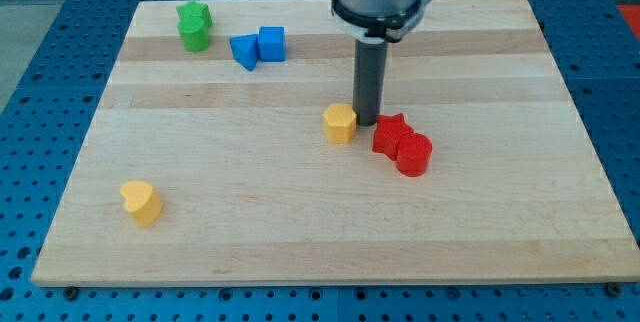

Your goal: Move the yellow hexagon into the yellow heart

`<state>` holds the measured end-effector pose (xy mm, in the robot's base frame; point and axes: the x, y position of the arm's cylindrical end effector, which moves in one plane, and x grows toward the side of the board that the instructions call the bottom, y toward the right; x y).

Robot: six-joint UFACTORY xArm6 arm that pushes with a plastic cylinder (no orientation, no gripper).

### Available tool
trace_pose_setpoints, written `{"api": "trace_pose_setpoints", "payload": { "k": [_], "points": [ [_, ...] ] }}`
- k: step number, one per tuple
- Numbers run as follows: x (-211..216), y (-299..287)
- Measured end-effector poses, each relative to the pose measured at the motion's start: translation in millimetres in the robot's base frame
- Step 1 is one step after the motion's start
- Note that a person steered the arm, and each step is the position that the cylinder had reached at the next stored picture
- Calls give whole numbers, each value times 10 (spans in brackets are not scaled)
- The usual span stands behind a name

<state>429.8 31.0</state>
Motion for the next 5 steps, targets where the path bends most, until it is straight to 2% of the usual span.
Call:
{"api": "trace_pose_setpoints", "payload": {
  "k": [5],
  "points": [
    [414,-1226]
  ]
}}
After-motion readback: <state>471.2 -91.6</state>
